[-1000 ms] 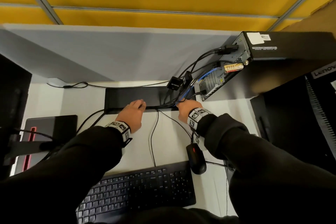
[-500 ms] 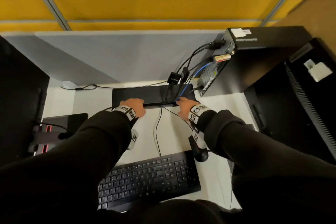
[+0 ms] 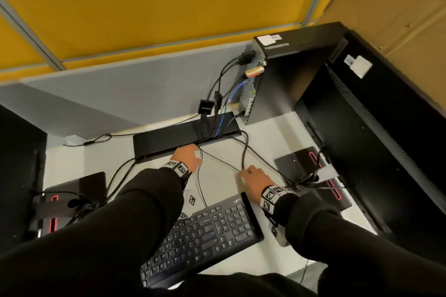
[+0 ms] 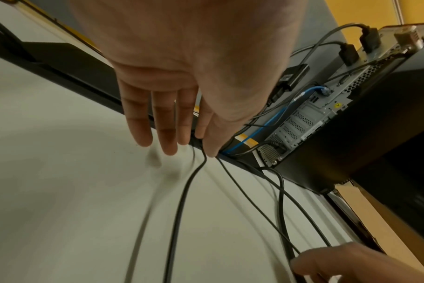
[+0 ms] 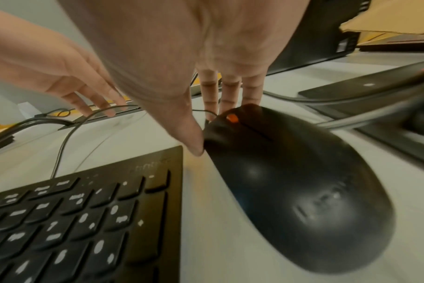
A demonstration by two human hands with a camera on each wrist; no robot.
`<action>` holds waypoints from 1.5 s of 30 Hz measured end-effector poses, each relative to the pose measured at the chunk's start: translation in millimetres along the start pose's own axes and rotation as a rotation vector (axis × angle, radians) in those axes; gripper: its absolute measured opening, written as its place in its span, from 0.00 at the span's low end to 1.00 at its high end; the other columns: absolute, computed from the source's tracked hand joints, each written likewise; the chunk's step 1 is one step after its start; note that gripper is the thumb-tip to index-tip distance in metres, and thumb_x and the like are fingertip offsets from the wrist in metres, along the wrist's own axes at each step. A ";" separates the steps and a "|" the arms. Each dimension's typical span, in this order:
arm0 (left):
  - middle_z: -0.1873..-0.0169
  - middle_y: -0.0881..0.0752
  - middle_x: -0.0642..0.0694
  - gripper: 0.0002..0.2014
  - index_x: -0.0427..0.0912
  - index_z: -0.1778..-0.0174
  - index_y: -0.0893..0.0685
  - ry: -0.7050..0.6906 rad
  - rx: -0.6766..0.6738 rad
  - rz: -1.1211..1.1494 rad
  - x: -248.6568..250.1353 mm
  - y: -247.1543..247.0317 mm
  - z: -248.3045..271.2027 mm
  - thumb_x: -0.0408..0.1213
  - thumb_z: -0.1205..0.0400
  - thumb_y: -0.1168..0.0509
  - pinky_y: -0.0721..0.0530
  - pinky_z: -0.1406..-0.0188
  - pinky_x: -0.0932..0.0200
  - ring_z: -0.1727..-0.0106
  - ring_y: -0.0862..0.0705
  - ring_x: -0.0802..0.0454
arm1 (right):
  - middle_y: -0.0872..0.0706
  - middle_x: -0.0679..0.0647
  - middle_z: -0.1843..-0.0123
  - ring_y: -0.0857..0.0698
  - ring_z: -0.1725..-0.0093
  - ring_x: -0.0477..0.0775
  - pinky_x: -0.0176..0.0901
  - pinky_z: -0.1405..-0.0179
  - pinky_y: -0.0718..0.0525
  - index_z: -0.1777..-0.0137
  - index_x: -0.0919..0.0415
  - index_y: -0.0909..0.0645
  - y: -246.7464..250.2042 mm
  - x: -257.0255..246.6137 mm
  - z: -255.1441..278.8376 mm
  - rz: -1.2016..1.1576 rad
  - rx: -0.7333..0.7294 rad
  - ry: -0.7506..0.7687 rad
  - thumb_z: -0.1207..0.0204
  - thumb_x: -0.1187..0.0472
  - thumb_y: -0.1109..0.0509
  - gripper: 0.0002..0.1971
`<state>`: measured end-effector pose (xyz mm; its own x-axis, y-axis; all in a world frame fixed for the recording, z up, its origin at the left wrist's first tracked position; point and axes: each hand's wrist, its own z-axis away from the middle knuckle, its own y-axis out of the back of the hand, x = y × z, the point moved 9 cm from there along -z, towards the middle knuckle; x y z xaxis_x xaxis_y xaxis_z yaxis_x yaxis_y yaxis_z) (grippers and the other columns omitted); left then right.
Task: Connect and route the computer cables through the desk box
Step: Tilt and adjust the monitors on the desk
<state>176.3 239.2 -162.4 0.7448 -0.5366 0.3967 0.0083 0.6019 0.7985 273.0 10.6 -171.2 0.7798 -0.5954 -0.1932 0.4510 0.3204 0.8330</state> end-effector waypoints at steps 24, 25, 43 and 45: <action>0.13 0.49 0.38 0.80 0.46 0.12 0.70 -0.328 -0.220 -0.585 -17.0 -120.8 194.6 0.71 0.44 0.19 0.39 0.15 0.35 0.14 0.44 0.37 | 0.16 0.47 0.48 0.13 0.45 0.56 0.41 0.53 0.20 0.38 0.49 0.23 -19.5 55.9 54.5 -0.114 -0.192 -0.085 0.33 0.53 0.15 0.26; 0.13 0.50 0.37 0.80 0.46 0.12 0.71 -0.329 -0.223 -0.599 -16.3 -121.3 195.0 0.70 0.44 0.19 0.39 0.15 0.34 0.14 0.44 0.36 | 0.15 0.47 0.51 0.12 0.47 0.55 0.40 0.54 0.19 0.42 0.48 0.22 -16.1 56.8 52.2 -0.135 -0.177 -0.092 0.33 0.52 0.15 0.23; 0.13 0.46 0.42 0.79 0.51 0.12 0.68 -0.334 -0.237 -0.604 -16.6 -126.6 209.6 0.73 0.46 0.20 0.30 0.20 0.36 0.16 0.39 0.39 | 0.13 0.52 0.41 0.14 0.41 0.57 0.52 0.38 0.13 0.38 0.53 0.16 -22.2 46.9 52.2 0.048 -0.245 -0.043 0.25 0.52 0.22 0.17; 0.13 0.43 0.44 0.76 0.53 0.11 0.65 -0.330 -0.250 -0.513 -17.5 -121.9 208.9 0.73 0.44 0.21 0.28 0.21 0.39 0.18 0.35 0.42 | 0.12 0.53 0.42 0.14 0.42 0.57 0.51 0.39 0.13 0.39 0.54 0.15 -21.5 45.1 50.2 0.060 -0.239 -0.040 0.25 0.50 0.23 0.16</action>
<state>22.9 51.7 -172.2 0.3614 -0.9213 0.1437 0.4924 0.3195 0.8096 276.6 -60.1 -171.8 0.7926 -0.5972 -0.1229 0.4983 0.5183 0.6951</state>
